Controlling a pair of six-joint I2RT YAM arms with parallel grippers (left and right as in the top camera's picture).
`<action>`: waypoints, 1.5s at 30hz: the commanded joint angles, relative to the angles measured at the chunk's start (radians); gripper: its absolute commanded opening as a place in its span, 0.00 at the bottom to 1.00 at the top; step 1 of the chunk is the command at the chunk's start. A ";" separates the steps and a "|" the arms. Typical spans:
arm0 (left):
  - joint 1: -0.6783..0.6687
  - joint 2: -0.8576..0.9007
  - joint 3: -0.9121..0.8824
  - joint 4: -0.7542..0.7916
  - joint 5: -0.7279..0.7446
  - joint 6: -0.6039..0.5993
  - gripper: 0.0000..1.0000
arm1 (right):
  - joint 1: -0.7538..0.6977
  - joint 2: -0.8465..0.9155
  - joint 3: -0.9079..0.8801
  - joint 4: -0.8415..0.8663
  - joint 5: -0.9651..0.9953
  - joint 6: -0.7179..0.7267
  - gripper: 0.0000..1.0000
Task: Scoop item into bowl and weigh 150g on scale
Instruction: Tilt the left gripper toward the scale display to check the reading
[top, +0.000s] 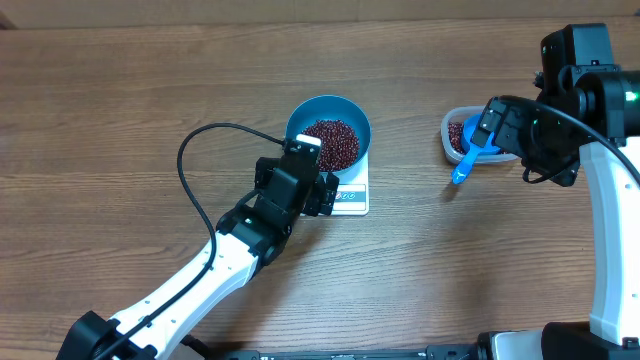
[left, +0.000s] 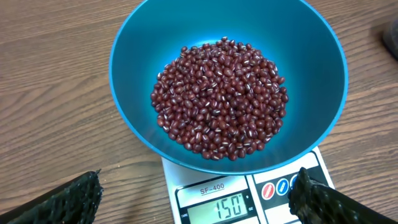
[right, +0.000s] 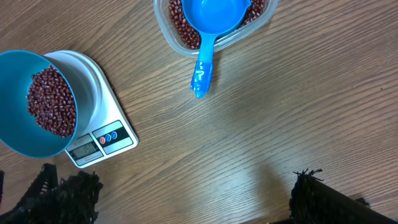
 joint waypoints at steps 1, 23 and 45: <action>0.012 0.014 -0.006 0.005 0.034 -0.013 1.00 | -0.004 -0.011 0.023 0.005 -0.006 -0.015 1.00; 0.012 0.014 -0.006 -0.364 0.270 -0.010 1.00 | -0.004 -0.011 0.023 0.005 -0.006 -0.015 1.00; 0.012 -0.143 -0.006 -0.368 0.192 0.033 1.00 | -0.004 -0.011 0.023 0.005 -0.006 -0.015 1.00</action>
